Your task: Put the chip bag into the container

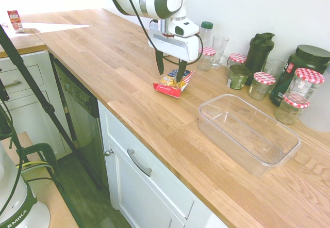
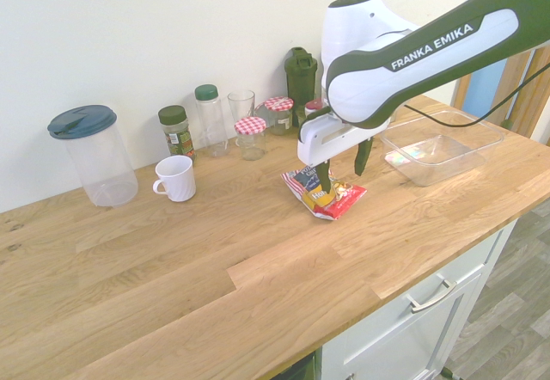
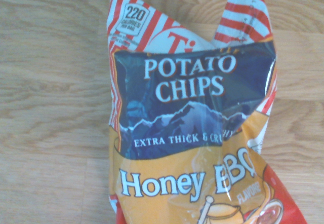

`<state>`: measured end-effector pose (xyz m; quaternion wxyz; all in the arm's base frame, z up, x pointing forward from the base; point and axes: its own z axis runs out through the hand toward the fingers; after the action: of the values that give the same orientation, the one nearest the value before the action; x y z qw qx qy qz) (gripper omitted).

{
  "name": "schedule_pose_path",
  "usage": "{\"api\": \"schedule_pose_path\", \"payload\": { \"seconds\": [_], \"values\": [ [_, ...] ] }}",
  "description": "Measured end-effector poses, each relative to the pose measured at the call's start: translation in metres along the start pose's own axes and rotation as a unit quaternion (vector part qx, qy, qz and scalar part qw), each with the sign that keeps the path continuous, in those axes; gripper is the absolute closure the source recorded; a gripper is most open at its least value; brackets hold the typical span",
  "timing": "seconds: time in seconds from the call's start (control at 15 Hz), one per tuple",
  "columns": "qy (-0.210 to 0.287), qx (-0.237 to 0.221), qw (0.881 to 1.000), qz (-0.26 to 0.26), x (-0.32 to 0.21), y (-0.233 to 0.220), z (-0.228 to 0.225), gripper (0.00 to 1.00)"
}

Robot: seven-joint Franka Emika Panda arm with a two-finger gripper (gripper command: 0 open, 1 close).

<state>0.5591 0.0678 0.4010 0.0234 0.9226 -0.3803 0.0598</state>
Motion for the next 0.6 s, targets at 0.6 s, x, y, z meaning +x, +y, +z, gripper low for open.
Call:
{"api": "schedule_pose_path", "payload": {
  "seconds": [0.6],
  "values": [
    [0.004,0.000,1.000,-0.002,0.020,-0.025,0.013,1.00]
  ]
}}
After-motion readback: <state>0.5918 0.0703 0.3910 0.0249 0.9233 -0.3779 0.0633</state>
